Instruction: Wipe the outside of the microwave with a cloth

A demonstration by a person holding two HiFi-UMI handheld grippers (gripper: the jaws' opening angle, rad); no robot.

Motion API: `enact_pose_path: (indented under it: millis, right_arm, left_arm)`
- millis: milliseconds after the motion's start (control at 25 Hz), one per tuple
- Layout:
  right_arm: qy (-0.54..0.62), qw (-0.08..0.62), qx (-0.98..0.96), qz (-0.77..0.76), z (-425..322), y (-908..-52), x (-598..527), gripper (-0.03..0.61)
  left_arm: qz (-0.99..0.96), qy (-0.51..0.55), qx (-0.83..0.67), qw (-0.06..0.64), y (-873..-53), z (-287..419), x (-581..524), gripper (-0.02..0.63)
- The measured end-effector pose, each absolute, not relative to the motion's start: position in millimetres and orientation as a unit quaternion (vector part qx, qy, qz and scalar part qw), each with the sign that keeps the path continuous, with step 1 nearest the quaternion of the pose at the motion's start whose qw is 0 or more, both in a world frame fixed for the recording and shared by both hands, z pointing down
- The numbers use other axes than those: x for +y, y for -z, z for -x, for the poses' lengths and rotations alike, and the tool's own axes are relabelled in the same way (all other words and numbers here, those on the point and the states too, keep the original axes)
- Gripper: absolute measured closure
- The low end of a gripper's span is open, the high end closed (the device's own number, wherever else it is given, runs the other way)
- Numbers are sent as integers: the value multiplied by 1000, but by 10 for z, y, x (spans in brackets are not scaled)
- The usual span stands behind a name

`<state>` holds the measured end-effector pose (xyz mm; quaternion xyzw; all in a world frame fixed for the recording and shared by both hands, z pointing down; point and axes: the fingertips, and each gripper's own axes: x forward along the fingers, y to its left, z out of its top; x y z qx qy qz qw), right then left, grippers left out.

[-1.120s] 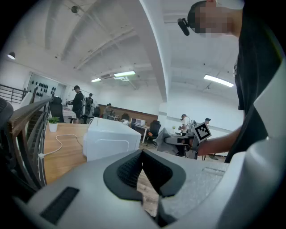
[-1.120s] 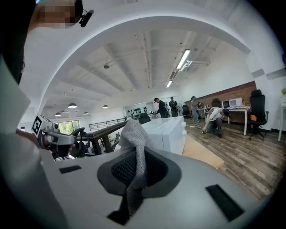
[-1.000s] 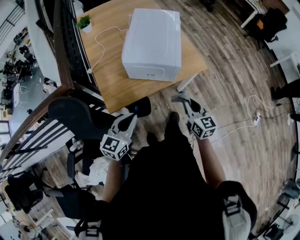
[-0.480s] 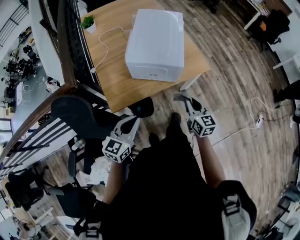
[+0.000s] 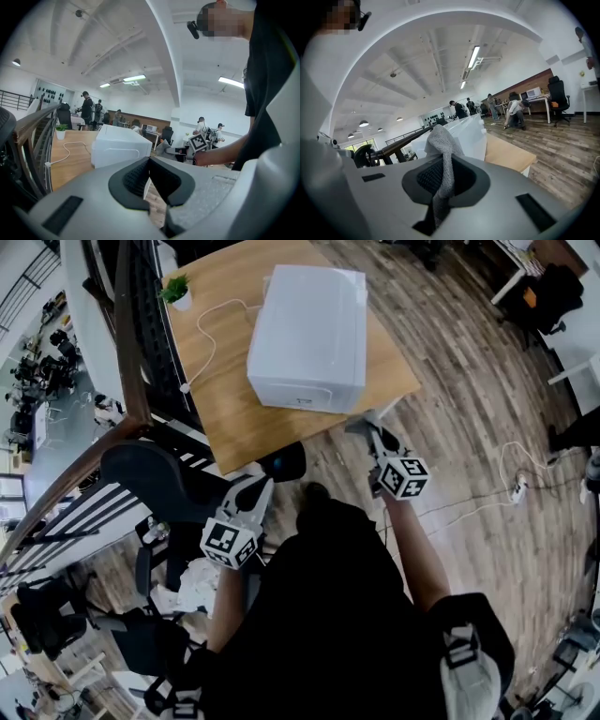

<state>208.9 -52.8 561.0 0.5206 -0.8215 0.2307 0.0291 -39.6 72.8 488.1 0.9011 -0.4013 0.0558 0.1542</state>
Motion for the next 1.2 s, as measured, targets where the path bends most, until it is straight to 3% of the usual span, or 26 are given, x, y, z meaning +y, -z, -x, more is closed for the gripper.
enact_pose_path:
  millis: [600,1200]
  right_arm:
    - [-286,27,-830,-479,-1972,-5897,-1299,565]
    - [-308,32,-851,-425,-1731,-5966,-1391,563]
  left_arm:
    - [-876,-59,-448,171,-4884,327,179,612]
    - [-864,-55,-471,171,-4923,303,-74,612]
